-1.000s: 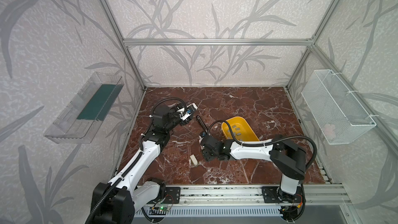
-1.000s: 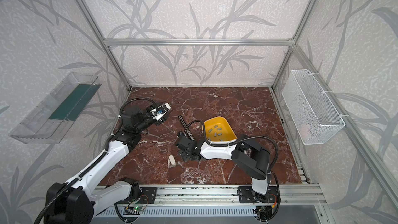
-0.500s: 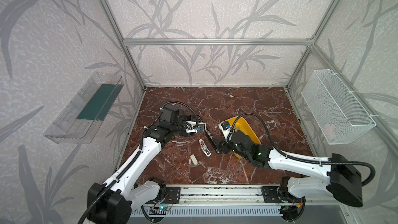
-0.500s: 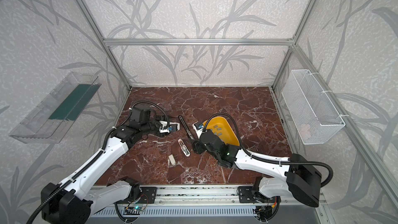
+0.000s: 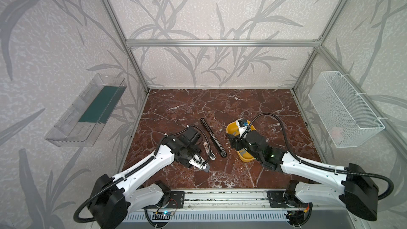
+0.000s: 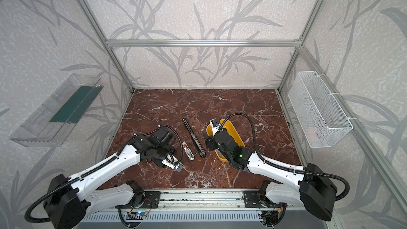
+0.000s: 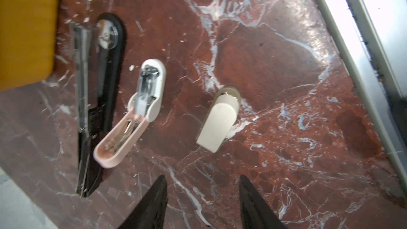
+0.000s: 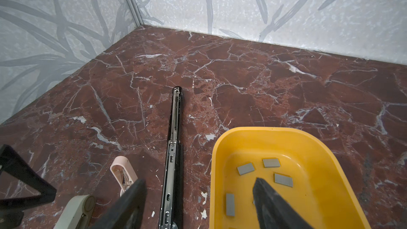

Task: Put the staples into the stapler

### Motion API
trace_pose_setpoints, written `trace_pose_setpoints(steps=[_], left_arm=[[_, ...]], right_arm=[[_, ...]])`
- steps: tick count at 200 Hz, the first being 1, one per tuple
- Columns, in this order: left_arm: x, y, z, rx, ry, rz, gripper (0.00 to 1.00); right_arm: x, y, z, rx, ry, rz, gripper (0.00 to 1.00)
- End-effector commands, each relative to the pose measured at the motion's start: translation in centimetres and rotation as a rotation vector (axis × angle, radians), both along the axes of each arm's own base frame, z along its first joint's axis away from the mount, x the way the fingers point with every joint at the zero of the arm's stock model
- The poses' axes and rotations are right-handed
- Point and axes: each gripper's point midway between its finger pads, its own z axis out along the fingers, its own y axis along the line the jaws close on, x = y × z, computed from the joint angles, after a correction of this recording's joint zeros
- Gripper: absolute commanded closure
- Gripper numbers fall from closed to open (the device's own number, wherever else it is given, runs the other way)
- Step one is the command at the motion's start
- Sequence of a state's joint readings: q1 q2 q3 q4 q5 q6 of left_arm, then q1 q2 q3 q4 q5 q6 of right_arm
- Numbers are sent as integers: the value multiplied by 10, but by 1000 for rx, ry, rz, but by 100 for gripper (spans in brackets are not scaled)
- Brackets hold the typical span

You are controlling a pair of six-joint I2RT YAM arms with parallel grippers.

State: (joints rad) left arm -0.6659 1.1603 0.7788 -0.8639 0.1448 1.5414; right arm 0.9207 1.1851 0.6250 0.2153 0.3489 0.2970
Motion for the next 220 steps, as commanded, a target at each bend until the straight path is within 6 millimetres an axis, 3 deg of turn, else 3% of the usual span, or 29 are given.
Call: trace_pose_setpoints(steps=[1,39,157,220], left_arm=[[-7,12,-13,85,24,-3,47],[-8,3,-23,43,-11,-1,38],[-22,-9,-48,95,-13,-95,37],[-25,-15,-51,109,-16,-121,38]], right_arm=[[6,-2,4,-2,-14,-24,23],[4,3,3,5,0,-7,23],[6,10,-10,-12,41,8,23],[6,13,-14,-12,60,14,23]])
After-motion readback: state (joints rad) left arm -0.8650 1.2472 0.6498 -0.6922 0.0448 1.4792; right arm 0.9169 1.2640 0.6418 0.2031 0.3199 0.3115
